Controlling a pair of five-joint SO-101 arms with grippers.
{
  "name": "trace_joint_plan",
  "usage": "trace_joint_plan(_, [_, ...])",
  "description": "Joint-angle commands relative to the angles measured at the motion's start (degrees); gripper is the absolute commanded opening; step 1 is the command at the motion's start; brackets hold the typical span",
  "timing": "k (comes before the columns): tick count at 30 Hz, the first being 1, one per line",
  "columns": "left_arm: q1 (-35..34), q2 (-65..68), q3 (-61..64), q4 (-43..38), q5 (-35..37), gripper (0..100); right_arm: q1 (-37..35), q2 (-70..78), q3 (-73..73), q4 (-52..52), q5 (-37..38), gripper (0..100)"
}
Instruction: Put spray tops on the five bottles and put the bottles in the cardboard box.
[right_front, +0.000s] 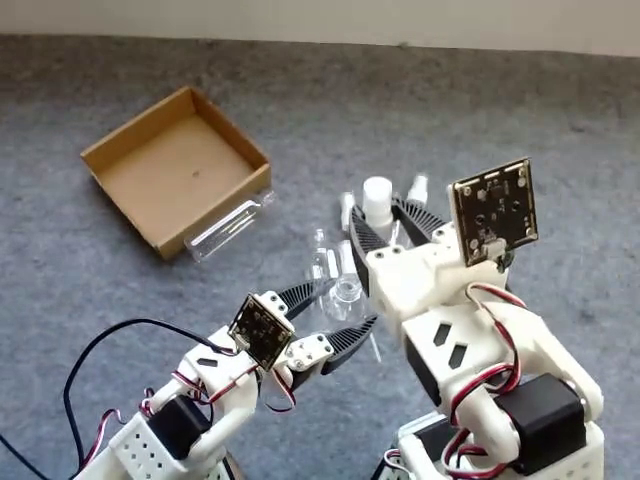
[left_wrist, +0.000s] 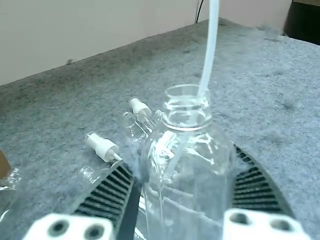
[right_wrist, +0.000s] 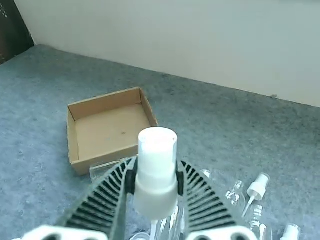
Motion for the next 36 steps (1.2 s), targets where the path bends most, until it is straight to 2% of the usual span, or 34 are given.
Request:
trace_joint_plan(1, [0.4,-0.1,1.4,0.1,0.3,10,-3.1,-0.6,-0.5,1.9,0.3,2.7])
trace_joint_plan(5, [0.3,-0.1,1.4,0.1,0.3,10,-7.3,-0.6,-0.4,3.8,0.4,2.8])
trace_joint_plan(17, [0.3,-0.1,1.4,0.1,0.3,10,-7.3,-0.6,7.4,4.0,0.4,2.8])
trace_joint_plan(25, [0.2,-0.2,1.4,-0.2,0.3,10,-7.3,-0.6,7.7,9.3,0.6,2.8])
trace_joint_plan(28, [-1.7,-0.2,1.4,-0.2,0.3,10,-7.3,-0.6,7.7,11.0,0.7,3.3])
trace_joint_plan(33, [-3.6,-0.2,1.4,-0.2,0.4,10,-7.4,-0.6,7.7,13.2,0.6,16.6])
trace_joint_plan(36, [-3.7,-0.2,1.4,-0.2,0.4,10,-7.5,-0.6,7.3,13.4,0.8,19.2])
